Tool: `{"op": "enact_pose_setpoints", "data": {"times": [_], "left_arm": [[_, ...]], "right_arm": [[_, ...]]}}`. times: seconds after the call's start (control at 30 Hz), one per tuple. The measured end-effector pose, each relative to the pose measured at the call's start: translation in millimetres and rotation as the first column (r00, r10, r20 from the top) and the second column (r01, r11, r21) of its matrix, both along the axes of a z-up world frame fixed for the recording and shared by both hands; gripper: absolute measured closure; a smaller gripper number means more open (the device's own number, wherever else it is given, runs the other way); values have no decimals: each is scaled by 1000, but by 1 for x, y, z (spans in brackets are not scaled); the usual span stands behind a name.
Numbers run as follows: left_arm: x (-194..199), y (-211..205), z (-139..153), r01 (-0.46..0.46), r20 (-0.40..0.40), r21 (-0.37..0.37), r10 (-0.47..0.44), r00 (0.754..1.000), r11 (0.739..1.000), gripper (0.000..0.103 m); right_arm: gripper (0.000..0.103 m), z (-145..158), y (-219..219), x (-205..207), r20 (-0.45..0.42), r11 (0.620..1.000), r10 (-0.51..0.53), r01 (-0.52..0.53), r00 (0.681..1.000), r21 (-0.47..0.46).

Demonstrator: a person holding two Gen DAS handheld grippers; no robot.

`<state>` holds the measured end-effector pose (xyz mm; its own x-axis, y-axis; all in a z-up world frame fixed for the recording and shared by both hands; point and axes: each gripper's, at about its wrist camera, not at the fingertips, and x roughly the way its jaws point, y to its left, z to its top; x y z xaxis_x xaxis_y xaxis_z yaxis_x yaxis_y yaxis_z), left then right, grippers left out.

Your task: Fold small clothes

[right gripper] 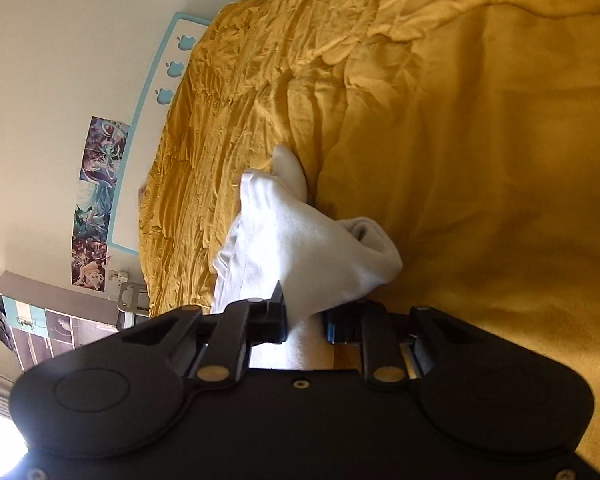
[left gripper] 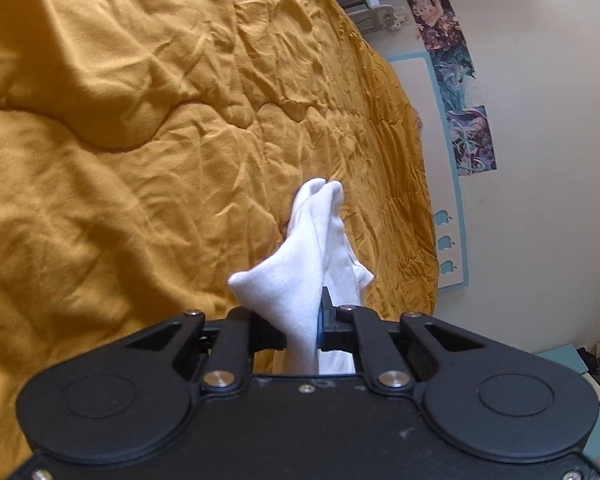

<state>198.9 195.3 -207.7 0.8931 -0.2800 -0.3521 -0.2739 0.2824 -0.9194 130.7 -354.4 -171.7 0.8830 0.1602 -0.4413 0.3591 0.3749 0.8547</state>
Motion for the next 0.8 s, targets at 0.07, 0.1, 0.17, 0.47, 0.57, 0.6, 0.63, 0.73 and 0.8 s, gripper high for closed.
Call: {"op": "enact_pose_setpoints", "data": {"times": [0.07, 0.1, 0.17, 0.47, 0.57, 0.6, 0.63, 0.73, 0.8], "left_arm": [[-2, -1, 15, 21, 28, 27, -22, 999, 999, 95], [-4, -2, 21, 24, 40, 27, -25, 999, 999, 95], [-13, -1, 31, 26, 50, 28, -27, 998, 999, 95], [-108, -8, 48, 86, 38, 30, -87, 995, 996, 95], [-138, -12, 39, 102, 12, 24, -102, 995, 994, 95], [-146, -12, 36, 101, -3, 29, -101, 995, 994, 95], [-151, -13, 33, 98, -16, 35, -98, 995, 995, 95], [-161, -12, 13, 90, -81, 36, -87, 993, 995, 94], [-163, -9, 7, 100, -112, 53, -94, 989, 994, 92]], "right_arm": [[87, 10, 0, -2, 17, 1000, 7, -7, 1000, -5], [87, 15, 0, -3, 28, 1000, 14, -13, 1000, -7], [87, 28, 0, -9, 53, 999, 24, -22, 998, -33], [88, 55, -15, -87, 86, 995, 65, -57, 994, -87], [88, 48, -20, -119, 59, 993, 74, -69, 996, -95], [88, 45, -21, -127, 50, 993, 76, -71, 996, -92], [88, 40, -22, -135, 37, 993, 75, -71, 997, -91], [88, 26, -24, -149, 1, 995, 57, -57, 998, -84], [86, 14, -27, -150, -14, 997, 53, -54, 998, -52]]}}
